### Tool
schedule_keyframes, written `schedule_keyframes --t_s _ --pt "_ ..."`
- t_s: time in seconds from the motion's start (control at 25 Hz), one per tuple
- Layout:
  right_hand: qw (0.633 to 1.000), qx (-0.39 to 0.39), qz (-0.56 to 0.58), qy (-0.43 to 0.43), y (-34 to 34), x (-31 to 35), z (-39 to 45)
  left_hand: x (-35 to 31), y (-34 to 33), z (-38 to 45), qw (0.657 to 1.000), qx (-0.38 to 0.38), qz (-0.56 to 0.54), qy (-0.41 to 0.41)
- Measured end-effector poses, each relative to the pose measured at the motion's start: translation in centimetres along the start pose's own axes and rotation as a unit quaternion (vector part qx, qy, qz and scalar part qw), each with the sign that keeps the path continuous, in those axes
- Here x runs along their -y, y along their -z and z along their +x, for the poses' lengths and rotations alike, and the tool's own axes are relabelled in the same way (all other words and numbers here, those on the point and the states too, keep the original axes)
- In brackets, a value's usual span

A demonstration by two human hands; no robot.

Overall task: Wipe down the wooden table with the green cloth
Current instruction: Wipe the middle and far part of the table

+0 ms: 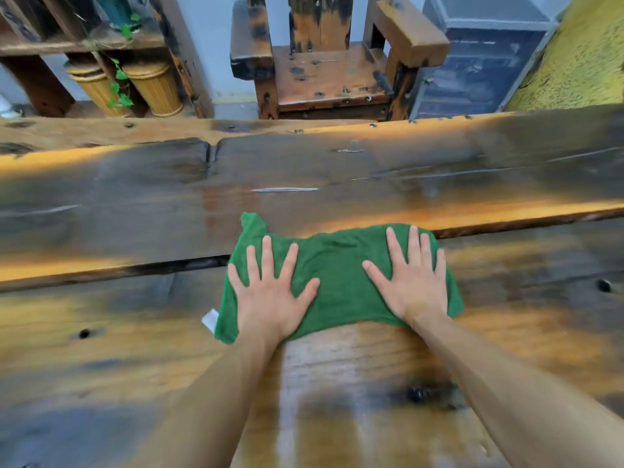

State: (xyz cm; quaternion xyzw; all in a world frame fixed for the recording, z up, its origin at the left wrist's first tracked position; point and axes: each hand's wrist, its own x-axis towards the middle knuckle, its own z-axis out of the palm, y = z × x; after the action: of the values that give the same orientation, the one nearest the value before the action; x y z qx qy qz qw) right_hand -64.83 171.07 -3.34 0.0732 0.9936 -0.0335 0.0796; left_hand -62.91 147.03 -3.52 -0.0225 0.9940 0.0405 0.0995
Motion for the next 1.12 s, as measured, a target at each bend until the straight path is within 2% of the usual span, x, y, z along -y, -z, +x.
schedule_keyframes --t_s 0.2,0.52,0.84,1.12 --pt "1.000 0.013 -0.005 0.015 -1.8 -1.9 -10.5 0.2 -2.3 -11.5 1.000 0.006 -0.006 0.019" --pt "1.000 0.017 -0.005 0.024 -3.7 -4.5 -23.6 0.2 -4.8 -25.2 0.999 0.027 -0.007 0.028" --pt "0.998 0.041 0.002 0.042 -5.3 -6.4 -38.5 1.3 -8.1 -40.2 1.000 0.010 -0.009 0.002" --pt "0.998 0.031 -0.003 0.049 -6.6 -9.4 -50.8 1.2 -10.9 -52.9 1.000 0.000 -0.007 0.003"
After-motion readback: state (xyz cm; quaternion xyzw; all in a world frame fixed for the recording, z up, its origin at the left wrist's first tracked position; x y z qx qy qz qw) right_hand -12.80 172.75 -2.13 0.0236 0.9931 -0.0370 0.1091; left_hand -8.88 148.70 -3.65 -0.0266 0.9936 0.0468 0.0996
